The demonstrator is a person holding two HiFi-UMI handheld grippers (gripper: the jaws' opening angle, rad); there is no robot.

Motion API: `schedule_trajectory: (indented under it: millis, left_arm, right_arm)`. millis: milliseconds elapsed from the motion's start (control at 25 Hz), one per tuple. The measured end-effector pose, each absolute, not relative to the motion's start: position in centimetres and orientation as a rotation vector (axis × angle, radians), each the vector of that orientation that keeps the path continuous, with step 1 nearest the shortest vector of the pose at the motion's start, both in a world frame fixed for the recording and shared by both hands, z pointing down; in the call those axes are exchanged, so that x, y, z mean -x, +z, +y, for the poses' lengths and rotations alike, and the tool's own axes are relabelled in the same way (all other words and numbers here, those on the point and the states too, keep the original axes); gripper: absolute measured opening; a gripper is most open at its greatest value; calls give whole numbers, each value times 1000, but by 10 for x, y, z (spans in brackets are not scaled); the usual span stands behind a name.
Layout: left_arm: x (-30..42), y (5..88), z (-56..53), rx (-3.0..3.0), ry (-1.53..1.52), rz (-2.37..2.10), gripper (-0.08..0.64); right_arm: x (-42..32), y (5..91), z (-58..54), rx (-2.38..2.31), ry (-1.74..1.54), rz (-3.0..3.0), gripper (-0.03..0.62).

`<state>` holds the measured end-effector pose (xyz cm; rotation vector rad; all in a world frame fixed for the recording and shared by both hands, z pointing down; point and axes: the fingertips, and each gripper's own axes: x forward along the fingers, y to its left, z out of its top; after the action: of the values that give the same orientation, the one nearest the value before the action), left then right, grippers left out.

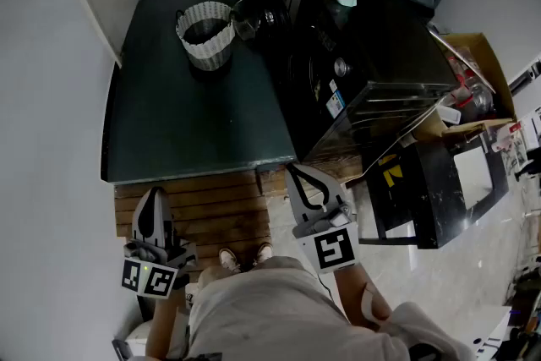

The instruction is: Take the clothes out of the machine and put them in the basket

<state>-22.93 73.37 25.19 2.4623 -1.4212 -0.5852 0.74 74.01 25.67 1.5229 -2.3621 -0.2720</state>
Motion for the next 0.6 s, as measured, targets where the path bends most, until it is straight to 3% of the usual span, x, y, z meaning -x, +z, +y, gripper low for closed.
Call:
schedule_trajectory:
  millis: [600]
  left_arm:
    - [231,253,726,-2465,-592,-1393,14]
  right_arm:
    - [10,270,739,-1402,-162,-2420,12]
